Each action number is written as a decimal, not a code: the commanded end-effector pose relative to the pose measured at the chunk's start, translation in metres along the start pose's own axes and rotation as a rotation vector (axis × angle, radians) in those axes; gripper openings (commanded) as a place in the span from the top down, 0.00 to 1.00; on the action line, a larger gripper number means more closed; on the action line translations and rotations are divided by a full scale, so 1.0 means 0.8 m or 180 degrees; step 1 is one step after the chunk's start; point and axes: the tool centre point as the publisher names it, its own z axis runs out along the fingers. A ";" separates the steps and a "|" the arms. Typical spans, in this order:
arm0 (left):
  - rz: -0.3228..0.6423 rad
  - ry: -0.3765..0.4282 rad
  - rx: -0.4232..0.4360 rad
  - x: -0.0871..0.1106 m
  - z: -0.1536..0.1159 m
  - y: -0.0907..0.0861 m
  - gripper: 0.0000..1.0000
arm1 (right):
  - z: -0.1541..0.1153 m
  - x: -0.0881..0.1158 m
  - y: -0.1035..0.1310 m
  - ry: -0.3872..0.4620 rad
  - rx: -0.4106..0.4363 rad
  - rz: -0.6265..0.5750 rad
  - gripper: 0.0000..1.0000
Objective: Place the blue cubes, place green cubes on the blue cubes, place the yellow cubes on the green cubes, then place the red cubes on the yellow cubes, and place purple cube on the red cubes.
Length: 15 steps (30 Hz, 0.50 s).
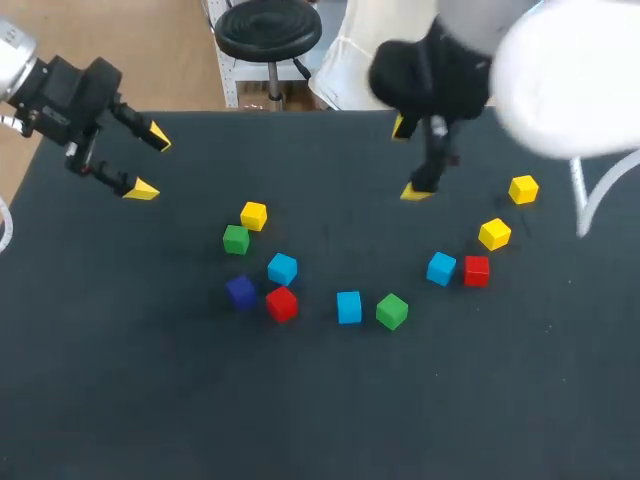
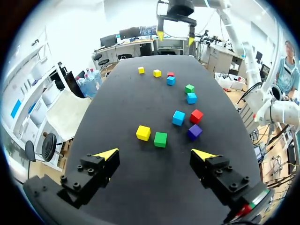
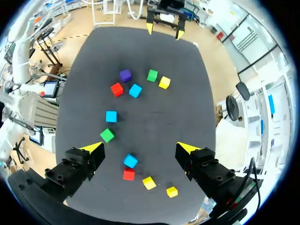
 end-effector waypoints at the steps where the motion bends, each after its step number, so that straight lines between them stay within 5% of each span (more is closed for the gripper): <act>1: 0.0007 -0.0002 0.0001 0.001 0.000 0.001 0.00 | 0.020 -0.021 0.004 0.0404 -0.0078 0.0021 0.00; 8: 0.0007 -0.0002 0.0001 0.001 0.000 0.001 0.00 | 0.012 -0.025 0.013 0.0281 -0.0441 0.0180 0.00; 15: 0.0007 -0.0002 0.0001 0.001 0.000 0.001 0.00 | 0.012 -0.025 0.013 0.0281 -0.0441 0.0180 0.00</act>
